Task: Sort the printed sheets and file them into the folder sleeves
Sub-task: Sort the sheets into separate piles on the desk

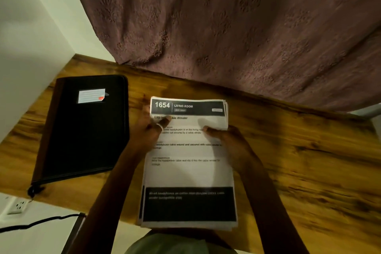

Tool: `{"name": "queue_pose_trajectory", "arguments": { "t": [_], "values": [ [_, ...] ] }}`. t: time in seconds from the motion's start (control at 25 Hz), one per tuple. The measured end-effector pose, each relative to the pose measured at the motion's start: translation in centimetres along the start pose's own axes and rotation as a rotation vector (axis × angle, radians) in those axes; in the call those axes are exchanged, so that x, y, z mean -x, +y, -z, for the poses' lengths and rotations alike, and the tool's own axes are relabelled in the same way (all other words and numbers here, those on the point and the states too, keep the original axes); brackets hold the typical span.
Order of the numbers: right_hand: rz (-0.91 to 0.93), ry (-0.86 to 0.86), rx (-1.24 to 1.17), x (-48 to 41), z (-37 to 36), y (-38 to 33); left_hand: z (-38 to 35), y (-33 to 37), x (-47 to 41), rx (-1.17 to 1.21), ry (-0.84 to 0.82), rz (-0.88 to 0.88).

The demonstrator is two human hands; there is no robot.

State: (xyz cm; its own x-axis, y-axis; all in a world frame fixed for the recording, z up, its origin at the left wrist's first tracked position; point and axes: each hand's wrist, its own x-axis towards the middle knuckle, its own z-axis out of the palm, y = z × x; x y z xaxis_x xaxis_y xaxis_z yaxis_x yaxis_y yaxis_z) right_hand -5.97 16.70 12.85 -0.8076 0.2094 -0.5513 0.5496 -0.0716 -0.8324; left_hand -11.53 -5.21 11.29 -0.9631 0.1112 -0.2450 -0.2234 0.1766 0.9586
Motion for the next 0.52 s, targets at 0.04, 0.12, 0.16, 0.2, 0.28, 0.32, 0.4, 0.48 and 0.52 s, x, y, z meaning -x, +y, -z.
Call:
{"name": "queue_pose_trajectory", "arguments": {
  "t": [0.04,0.12,0.16,0.2,0.28,0.32,0.4,0.48,0.52],
  "values": [
    [-0.05,0.01,-0.027,-0.4,-0.2,1.0,-0.1,-1.1,0.0,-0.022,0.018,0.025],
    [-0.142,0.021,-0.128,-1.1,-0.6,2.9,-0.2,-3.0,-0.1,-0.027,0.029,0.06],
    [-0.18,0.012,-0.167,-1.4,-0.8,3.6,-0.2,-3.7,-0.1,-0.017,0.021,0.082],
    [-0.191,0.0,-0.183,-1.7,-0.7,4.3,-0.2,-4.4,-0.1,-0.011,0.01,0.105],
    [-0.161,-0.014,-0.158,-2.3,0.1,5.6,0.1,-5.5,0.0,-0.014,-0.007,0.126],
    [-0.11,0.023,-0.131,-2.8,0.9,6.3,0.2,-6.1,0.0,-0.012,-0.012,0.13],
    [0.079,0.295,0.197,-4.6,3.5,7.8,0.3,-6.8,0.0,0.008,-0.019,0.135],
    [0.196,0.583,0.77,-6.9,6.4,9.5,0.4,-7.1,0.1,0.012,-0.011,0.145],
    [0.148,0.624,0.936,-7.8,7.3,10.2,0.4,-7.2,0.1,0.012,-0.008,0.145]
  ]
}}
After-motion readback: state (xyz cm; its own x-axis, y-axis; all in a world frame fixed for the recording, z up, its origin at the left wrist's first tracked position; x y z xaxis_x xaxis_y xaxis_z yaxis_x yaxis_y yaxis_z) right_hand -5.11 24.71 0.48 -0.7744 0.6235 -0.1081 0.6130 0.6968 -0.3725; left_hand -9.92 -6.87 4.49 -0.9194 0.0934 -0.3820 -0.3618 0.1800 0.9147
